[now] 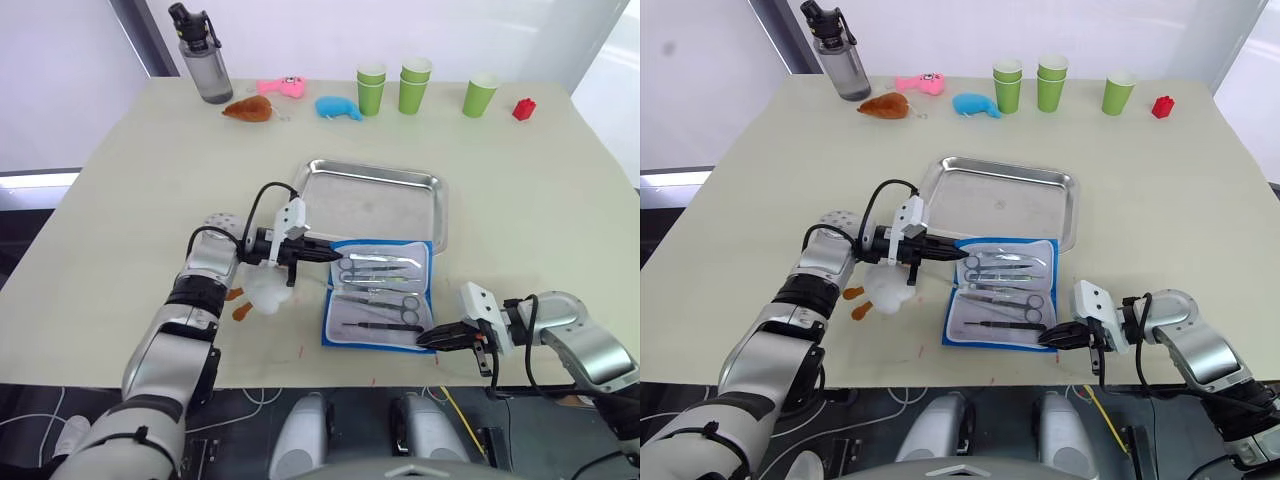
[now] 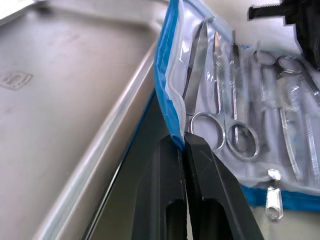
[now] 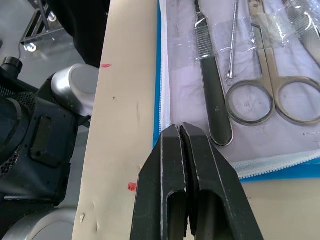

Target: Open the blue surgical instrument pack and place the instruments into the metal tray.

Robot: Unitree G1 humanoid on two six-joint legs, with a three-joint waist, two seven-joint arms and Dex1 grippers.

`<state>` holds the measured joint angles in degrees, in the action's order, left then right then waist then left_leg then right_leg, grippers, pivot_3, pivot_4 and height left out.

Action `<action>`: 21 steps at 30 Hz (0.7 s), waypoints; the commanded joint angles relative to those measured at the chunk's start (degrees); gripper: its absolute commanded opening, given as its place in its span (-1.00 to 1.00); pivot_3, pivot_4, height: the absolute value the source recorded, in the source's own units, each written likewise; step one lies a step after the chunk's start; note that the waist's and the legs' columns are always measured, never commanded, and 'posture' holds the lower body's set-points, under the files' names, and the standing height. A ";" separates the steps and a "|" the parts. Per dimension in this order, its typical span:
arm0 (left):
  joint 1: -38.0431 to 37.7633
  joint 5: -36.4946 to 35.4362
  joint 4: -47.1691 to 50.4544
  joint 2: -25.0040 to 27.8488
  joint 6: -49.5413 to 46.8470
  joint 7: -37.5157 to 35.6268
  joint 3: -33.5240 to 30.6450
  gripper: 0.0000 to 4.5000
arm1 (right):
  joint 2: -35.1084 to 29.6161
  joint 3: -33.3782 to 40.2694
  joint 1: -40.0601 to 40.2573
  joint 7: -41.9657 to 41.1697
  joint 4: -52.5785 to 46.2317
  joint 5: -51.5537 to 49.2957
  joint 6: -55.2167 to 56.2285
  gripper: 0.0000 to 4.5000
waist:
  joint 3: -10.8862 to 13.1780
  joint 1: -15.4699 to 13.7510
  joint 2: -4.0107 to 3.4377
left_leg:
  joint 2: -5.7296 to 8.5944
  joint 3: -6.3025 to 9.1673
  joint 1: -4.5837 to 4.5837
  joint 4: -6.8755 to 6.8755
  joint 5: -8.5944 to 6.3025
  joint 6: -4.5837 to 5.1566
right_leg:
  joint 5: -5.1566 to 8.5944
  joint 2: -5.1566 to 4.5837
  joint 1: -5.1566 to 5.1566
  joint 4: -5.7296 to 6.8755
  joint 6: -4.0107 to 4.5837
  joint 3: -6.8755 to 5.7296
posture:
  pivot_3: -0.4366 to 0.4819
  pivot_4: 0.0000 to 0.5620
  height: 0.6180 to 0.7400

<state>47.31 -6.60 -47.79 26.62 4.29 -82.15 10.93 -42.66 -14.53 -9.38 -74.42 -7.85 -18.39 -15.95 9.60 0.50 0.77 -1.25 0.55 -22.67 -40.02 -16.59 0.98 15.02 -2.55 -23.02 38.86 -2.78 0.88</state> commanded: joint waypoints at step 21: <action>2.60 4.15 -5.10 -3.12 -5.68 4.04 0.27 -1.00 | 0.60 -1.47 1.59 0.93 0.06 0.87 -0.57 -0.98 | -0.06 -1.18 0.03 | 0.01 0.07 0.17 -0.28 0.10 0.15 | -0.09 0.00 0.32 0.06 -0.13 -0.06 | -0.05 -0.47 0.91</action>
<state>50.71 -3.62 -54.26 22.73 3.18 -78.64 10.58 -42.21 -14.68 -8.86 -73.39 -7.89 -18.37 -15.99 9.54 -0.67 0.80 -1.23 0.62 -22.51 -40.30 -16.48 1.14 14.93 -2.55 -22.70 38.93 -2.91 0.81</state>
